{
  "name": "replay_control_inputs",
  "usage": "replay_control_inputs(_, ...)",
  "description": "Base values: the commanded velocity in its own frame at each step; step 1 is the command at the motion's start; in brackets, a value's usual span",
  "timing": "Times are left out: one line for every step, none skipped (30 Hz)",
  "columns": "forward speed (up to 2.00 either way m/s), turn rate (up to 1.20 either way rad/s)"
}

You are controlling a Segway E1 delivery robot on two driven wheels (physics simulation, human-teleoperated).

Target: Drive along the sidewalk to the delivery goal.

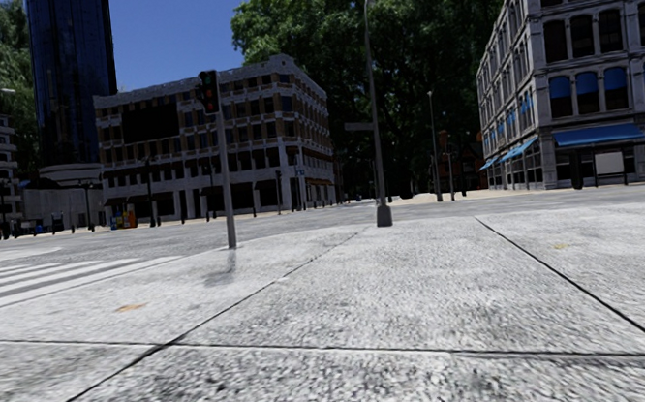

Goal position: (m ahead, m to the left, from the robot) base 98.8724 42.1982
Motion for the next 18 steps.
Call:
replay_control_inputs(2.00, 0.59)
replay_control_inputs(2.00, 0.59)
replay_control_inputs(2.00, 0.61)
replay_control_inputs(2.00, 0.62)
replay_control_inputs(2.00, 0.63)
replay_control_inputs(2.00, 0.63)
replay_control_inputs(2.00, 0.63)
replay_control_inputs(2.00, 0.63)
replay_control_inputs(2.00, 0.63)
replay_control_inputs(2.00, 0.63)
replay_control_inputs(2.00, 0.63)
replay_control_inputs(2.00, 0.63)
replay_control_inputs(2.00, 0.63)
replay_control_inputs(2.00, 0.63)
replay_control_inputs(2.00, 0.53)
replay_control_inputs(2.00, 0.26)
replay_control_inputs(2.00, 0.26)
replay_control_inputs(2.00, 0.12)
